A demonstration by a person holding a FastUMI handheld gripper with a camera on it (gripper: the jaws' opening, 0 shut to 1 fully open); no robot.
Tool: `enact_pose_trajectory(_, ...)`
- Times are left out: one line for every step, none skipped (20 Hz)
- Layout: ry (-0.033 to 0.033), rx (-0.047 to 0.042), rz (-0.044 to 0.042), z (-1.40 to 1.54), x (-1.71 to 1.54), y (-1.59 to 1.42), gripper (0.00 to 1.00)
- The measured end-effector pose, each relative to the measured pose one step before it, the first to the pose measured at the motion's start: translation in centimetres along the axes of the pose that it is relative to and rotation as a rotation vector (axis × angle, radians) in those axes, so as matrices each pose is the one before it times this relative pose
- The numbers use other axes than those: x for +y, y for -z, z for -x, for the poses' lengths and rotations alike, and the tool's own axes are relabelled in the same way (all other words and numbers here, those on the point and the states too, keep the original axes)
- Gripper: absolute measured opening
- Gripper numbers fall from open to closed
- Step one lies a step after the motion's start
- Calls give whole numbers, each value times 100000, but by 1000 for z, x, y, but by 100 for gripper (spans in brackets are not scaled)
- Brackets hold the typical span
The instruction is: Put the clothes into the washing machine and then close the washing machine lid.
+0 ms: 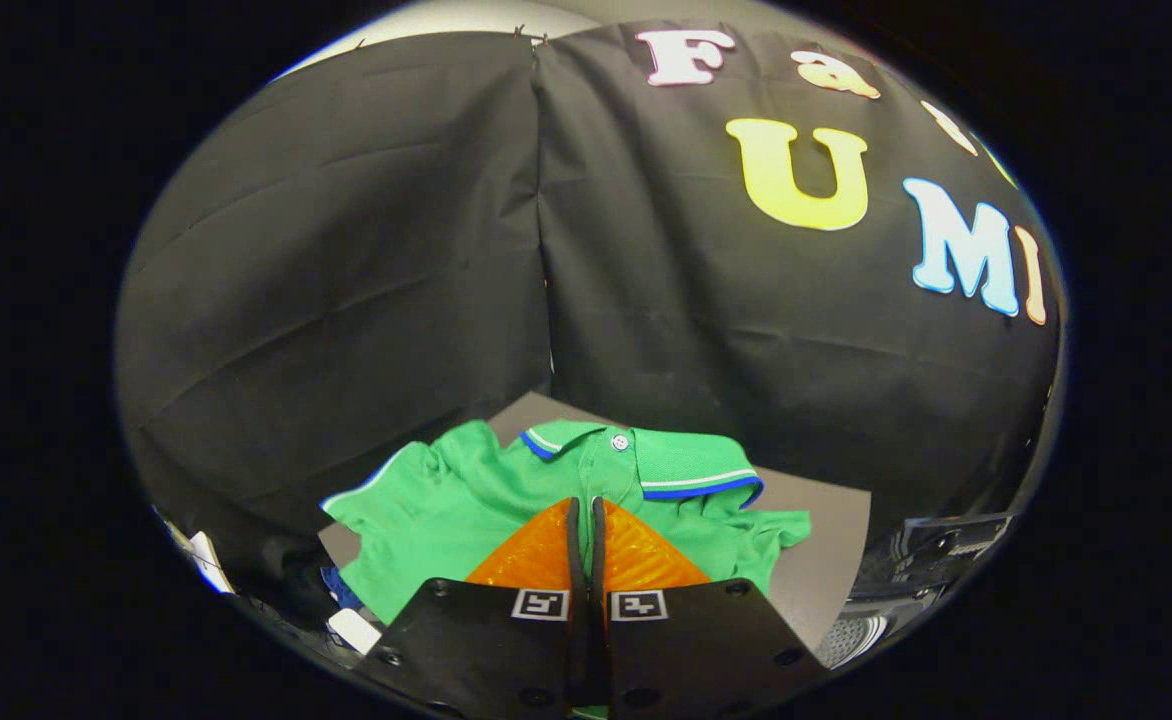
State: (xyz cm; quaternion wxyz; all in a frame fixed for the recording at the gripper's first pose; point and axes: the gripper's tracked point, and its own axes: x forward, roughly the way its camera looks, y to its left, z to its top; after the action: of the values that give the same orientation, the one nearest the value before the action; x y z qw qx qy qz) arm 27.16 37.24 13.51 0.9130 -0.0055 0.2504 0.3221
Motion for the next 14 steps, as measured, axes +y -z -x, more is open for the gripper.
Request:
enact_pose_trajectory(154, -2300, 372, 426, -5, -780, 1)
enact_pose_trajectory(225, -2108, 156, 525, -151, -860, 2)
enact_pose_trajectory(46, -1389, 4, 724, -36, -567, 2)
enact_pose_trajectory(120, -1264, -660, 697, -273, -615, 1)
enact_pose_trajectory(286, -1326, -1017, 498, -387, -583, 1)
enact_pose_trajectory(378, -1453, -1377, 600, -437, -649, 1)
enact_pose_trajectory(409, -1116, -1108, 645, -461, -645, 1)
enact_pose_trajectory(120, -1773, -977, 792, -499, -611, 1)
enact_pose_trajectory(516, -1740, -656, 901, -386, -601, 1)
enact_pose_trajectory(903, -1230, -506, 750, -710, -655, 2)
enact_pose_trajectory(835, -1598, -1030, 930, -642, -390, 1)
enact_pose_trajectory(867, -1403, -1313, 828, -860, -543, 1)
enact_pose_trajectory(1132, -1380, -1412, 947, -831, -356, 1)
enact_pose_trajectory(1455, -1908, -1557, 992, -1100, -518, 1)
